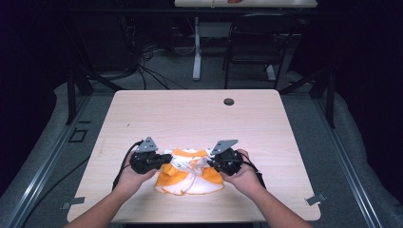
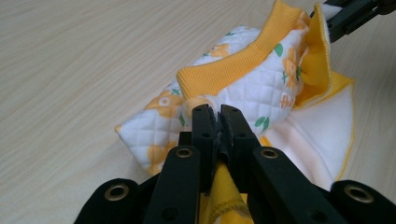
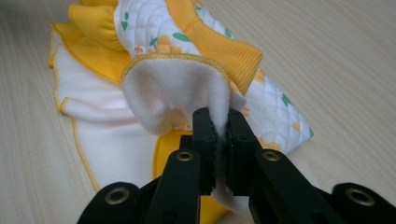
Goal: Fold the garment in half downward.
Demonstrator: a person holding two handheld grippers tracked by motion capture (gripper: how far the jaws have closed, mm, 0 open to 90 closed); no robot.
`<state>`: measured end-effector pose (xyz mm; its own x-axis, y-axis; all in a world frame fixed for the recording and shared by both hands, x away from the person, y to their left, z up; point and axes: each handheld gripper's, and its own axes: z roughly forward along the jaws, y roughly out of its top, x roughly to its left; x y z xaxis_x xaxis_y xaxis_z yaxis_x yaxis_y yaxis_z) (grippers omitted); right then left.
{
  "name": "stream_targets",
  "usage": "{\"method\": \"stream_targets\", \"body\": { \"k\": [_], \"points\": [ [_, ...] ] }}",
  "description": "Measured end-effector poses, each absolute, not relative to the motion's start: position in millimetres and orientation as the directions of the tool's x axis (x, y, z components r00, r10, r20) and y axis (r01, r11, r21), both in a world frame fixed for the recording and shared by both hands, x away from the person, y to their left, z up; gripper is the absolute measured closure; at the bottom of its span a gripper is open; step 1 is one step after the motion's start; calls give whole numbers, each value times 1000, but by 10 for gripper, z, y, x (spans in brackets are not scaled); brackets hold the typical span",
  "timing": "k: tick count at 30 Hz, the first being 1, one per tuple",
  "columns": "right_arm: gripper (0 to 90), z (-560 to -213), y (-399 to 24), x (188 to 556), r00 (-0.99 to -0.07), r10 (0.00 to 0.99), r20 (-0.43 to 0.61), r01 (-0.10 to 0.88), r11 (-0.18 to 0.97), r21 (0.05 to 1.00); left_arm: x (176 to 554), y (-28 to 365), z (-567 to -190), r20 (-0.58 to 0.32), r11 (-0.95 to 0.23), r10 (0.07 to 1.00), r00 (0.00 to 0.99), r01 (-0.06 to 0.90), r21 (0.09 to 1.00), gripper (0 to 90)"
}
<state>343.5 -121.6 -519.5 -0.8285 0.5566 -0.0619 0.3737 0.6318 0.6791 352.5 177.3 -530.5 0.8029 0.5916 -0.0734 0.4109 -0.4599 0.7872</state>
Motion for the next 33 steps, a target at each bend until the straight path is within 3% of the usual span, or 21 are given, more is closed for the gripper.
{"method": "stream_targets", "body": {
  "k": [8, 14, 16, 19, 24, 25, 29, 33],
  "points": [
    [813, -5291, -1229, 3338, -835, 549, -35, 388, 632, 671, 3393, 1781, -5411, -94, -459, 582, 808, 421, 782, 837],
    [710, -5336, -1259, 3249, -842, 540, 0, 398, 620, 676, 3308, 1824, -5431, -116, -448, 571, 813, 427, 785, 775],
    [670, -5344, -1273, 3204, -842, 540, 12, 402, 611, 682, 3290, 1835, -5429, -128, -437, 569, 812, 432, 789, 716],
    [611, -5262, -1322, 3149, -847, 531, 27, 393, 592, 704, 3228, 1879, -5345, -145, -410, 574, 806, 436, 801, 693],
    [596, -5068, -1387, 3138, -843, 534, 69, 396, 527, 752, 3267, 1913, -5138, -131, -391, 588, 799, 421, 818, 688],
    [604, -5041, -1391, 3149, -840, 537, 78, 397, 509, 764, 3296, 1910, -5107, -128, -391, 594, 794, 423, 817, 709],
    [808, -5060, -1351, 3259, -806, 589, 54, 420, 506, 753, 3397, 1820, -5147, -163, -382, 630, 759, 486, 786, 850],
    [859, -5206, -1289, 3352, -773, 633, 34, 457, 519, 722, 3394, 1746, -5216, -173, -389, 634, 754, 504, 771, 896]
  ]
}}
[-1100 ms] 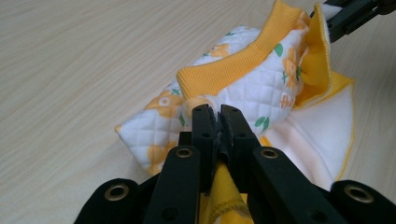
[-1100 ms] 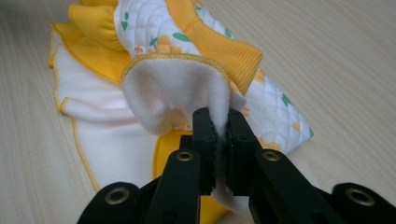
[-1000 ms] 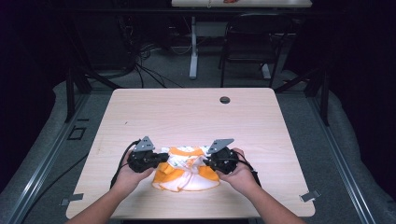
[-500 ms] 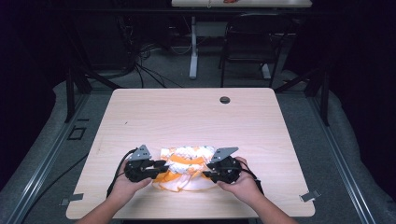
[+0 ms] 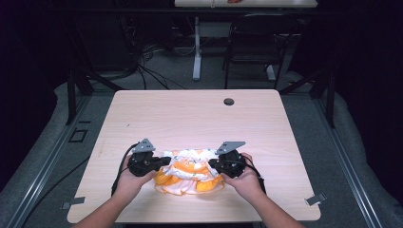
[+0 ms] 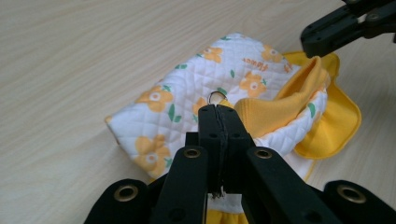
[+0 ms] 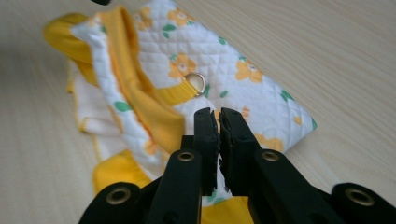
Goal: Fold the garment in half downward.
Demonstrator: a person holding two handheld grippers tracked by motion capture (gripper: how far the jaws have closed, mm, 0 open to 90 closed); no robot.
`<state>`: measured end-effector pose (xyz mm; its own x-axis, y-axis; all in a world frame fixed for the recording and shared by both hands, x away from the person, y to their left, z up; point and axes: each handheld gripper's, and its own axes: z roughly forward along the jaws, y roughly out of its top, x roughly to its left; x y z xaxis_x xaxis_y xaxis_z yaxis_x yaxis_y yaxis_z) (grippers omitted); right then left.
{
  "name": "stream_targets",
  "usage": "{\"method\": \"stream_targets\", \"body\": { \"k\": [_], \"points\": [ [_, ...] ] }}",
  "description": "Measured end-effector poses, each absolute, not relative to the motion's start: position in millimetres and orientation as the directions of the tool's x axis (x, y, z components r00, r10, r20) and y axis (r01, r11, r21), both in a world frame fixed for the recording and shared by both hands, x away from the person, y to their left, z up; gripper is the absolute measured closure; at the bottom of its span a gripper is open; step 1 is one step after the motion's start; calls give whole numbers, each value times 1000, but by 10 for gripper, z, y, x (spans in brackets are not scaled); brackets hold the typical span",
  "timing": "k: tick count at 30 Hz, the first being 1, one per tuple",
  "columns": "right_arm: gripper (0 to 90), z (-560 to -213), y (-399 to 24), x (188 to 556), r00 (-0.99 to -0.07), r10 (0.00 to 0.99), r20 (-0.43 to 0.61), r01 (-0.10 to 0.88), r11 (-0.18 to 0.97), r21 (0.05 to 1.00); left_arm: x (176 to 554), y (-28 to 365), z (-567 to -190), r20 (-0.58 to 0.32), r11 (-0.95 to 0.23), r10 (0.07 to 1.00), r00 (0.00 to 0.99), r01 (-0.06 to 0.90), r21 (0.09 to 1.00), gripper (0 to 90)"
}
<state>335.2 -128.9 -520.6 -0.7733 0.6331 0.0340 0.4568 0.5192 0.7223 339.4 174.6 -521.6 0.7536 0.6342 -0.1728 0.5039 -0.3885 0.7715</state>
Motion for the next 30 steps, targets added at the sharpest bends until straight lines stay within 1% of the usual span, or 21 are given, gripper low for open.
{"method": "stream_targets", "body": {
  "k": [4, 10, 15, 19, 21, 25, 30],
  "points": [
    [877, -5301, -1249, 3382, -783, 617, 72, 475, 519, 710, 3341, 1702, -5261, -171, -415, 612, 772, 498, 762, 898],
    [883, -5294, -1189, 3209, -835, 546, 72, 429, 563, 706, 3206, 1727, -5379, -190, -437, 591, 784, 509, 741, 899],
    [881, -5398, -1193, 3083, -852, 515, 93, 429, 586, 687, 3117, 1758, -5533, -198, -459, 576, 793, 514, 724, 899],
    [878, -5523, -1206, 3018, -849, 516, 112, 444, 583, 680, 3084, 1762, -5634, -176, -494, 567, 805, 502, 710, 898],
    [879, -5569, -1218, 3005, -851, 511, 124, 452, 588, 671, 3073, 1755, -5666, -147, -520, 558, 817, 482, 705, 898],
    [885, -5651, -1227, 2999, -847, 514, 136, 463, 587, 665, 3082, 1753, -5708, -141, -525, 557, 818, 479, 703, 899],
    [891, -5667, -1228, 2995, -846, 516, 135, 463, 585, 666, 3099, 1770, -5728, -152, -518, 556, 817, 484, 705, 900]
  ]
}}
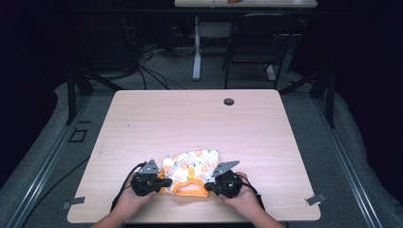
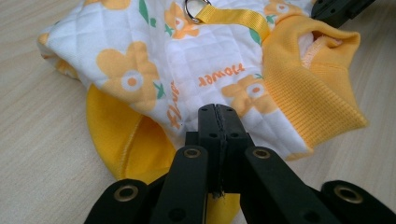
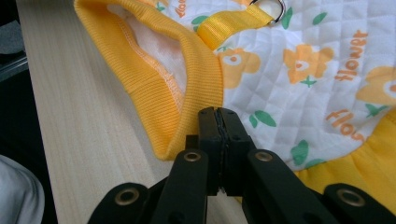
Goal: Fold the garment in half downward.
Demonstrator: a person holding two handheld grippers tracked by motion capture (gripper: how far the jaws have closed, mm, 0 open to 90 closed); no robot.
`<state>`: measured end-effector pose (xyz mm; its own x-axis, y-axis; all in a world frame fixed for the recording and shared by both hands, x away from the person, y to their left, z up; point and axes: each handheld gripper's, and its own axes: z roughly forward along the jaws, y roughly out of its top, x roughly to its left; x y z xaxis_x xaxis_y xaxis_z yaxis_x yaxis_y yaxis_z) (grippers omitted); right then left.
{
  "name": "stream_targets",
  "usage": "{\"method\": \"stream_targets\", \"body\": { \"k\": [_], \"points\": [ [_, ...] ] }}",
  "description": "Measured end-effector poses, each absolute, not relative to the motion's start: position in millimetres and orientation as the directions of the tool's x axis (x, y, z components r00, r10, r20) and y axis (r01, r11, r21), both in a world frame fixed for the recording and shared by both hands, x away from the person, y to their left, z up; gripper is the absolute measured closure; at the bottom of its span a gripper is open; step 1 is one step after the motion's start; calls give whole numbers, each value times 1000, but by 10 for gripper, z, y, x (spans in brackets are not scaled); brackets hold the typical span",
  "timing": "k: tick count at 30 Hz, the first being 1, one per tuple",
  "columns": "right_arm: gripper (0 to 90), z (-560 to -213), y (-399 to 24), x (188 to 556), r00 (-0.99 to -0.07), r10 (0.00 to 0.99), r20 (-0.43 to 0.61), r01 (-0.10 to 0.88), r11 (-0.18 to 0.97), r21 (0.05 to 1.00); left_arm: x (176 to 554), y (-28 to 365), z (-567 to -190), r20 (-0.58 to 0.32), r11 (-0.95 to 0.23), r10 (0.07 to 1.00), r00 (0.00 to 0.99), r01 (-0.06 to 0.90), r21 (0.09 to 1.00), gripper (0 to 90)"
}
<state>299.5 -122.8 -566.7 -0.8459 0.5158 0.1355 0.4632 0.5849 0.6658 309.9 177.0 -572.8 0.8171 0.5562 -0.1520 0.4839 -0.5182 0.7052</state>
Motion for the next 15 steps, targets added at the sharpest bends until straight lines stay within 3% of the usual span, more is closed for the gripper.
{"method": "stream_targets", "body": {
  "k": [15],
  "points": [
    [894, -5666, -1207, 3131, -834, 532, 149, 488, 583, 650, 3323, 1751, -5746, -174, -479, 591, 788, 516, 710, 900]
  ]
}}
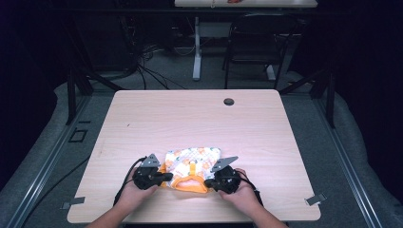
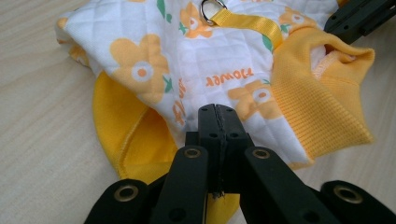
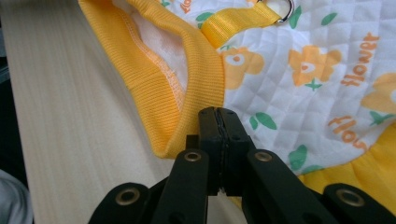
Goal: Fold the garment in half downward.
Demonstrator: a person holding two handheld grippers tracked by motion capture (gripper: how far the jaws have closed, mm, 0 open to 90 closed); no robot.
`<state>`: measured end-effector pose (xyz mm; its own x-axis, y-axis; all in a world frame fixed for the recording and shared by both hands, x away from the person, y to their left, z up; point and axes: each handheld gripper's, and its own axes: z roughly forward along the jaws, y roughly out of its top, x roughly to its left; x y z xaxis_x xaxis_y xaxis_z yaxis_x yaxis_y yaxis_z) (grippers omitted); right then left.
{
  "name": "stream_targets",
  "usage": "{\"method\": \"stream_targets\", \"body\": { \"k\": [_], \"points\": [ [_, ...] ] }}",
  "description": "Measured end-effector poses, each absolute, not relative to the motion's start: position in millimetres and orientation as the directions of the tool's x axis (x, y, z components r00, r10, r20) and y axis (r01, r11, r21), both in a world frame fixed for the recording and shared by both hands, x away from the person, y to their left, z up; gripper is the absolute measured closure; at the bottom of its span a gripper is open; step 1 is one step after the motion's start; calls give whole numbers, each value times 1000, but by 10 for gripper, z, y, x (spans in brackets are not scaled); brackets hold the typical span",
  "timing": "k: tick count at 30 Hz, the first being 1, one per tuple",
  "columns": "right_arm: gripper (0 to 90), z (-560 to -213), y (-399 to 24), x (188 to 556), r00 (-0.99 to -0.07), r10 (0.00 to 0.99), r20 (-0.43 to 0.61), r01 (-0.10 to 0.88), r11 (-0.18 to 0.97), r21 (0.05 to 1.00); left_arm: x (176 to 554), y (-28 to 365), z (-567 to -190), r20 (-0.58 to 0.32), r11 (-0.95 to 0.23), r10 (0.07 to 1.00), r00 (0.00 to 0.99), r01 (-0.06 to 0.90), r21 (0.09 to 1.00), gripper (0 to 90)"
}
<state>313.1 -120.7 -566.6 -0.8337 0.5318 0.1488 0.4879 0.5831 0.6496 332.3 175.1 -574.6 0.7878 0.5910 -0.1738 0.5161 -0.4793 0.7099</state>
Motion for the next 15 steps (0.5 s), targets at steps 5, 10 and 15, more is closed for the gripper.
{"method": "stream_targets", "body": {
  "k": [5, 10, 15],
  "points": [
    [895, -5669, -1210, 3257, -818, 554, 158, 508, 564, 651, 3461, 1727, -5744, -161, -474, 610, 776, 520, 710, 900],
    [895, -5654, -1194, 3366, -811, 571, 131, 507, 572, 645, 3591, 1726, -5760, -178, -446, 625, 760, 535, 718, 900],
    [895, -5659, -1193, 3489, -795, 592, 136, 524, 556, 645, 3713, 1691, -5757, -163, -438, 648, 744, 538, 720, 900]
  ]
}}
